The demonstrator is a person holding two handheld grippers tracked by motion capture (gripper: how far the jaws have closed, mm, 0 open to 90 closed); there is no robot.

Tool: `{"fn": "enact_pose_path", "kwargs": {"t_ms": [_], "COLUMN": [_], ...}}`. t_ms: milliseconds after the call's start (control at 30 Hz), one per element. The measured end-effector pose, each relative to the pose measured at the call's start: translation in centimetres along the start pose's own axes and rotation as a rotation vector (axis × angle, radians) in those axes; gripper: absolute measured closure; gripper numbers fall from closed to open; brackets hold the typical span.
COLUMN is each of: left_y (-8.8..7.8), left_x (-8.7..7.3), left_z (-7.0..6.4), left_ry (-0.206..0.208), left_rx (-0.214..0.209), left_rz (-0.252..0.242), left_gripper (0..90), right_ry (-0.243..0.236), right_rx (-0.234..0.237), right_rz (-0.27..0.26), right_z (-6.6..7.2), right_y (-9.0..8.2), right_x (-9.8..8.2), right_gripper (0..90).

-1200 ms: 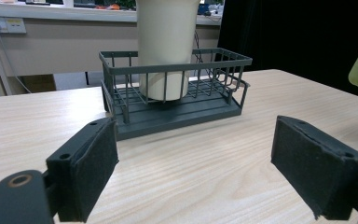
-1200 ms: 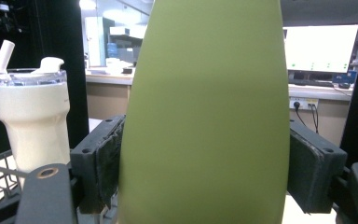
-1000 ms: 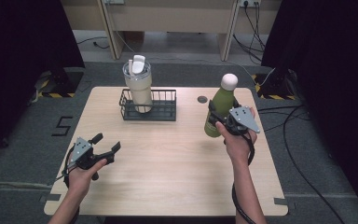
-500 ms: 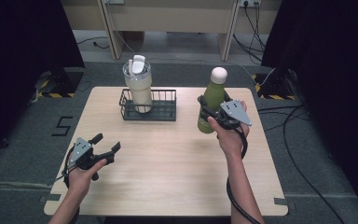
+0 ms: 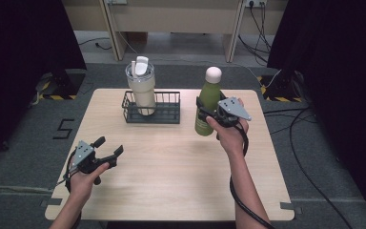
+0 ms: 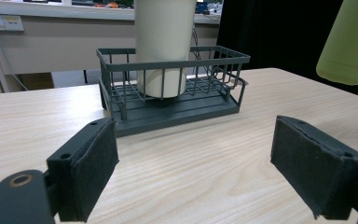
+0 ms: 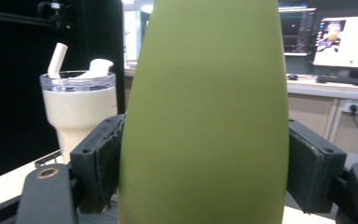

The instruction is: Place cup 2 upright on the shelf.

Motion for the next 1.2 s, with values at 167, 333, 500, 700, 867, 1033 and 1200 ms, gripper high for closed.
{"fn": "enact_pose_path", "kwargs": {"t_ms": [167, 333, 500, 700, 867, 1033, 1200], "left_y": [0.0, 0.0, 0.0, -0.1, -0.1, -0.1, -0.1], "left_x": [-0.1, -0.1, -0.2, -0.2, -0.2, -0.2, -0.3], "left_z": [-0.1, 0.0, 0.0, 0.1, 0.1, 0.2, 0.1], "left_ry": [-0.003, -0.004, -0.008, -0.009, -0.009, -0.010, -0.010], "left_rx": [-0.001, 0.001, 0.004, 0.005, 0.005, 0.007, 0.006], "left_rz": [0.002, 0.003, 0.003, 0.004, 0.004, 0.005, 0.006], "left_gripper": [14.0, 14.0, 14.1, 14.1, 14.1, 14.1, 14.1], "right_ry": [-0.002, -0.007, -0.005, -0.002, -0.003, -0.007, -0.005], "right_rx": [0.022, 0.042, 0.056, 0.061, 0.070, 0.076, 0.082], "right_rz": [0.021, 0.030, 0.036, 0.028, 0.026, 0.023, 0.020], "right_z": [0.4, 1.0, 1.5, 1.9, 2.3, 2.6, 3.0], "right_y": [0.6, 1.2, 1.8, 2.4, 3.0, 3.7, 4.4], "right_x": [-0.2, -0.2, -0.3, -0.1, 0.1, 0.4, 0.6], "right_gripper": [23.7, 23.7, 23.7, 23.7, 23.7, 23.7, 23.7]}}
Point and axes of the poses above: each handheld gripper's, and its own axes: y roughly forward along the jaws, x roughly out of its top, z roughly to its left, the point moved 9 cm from there along y, roughly forward along the jaws, and after that the axes turned 9 degrees about -z, right-handed, at the moved point
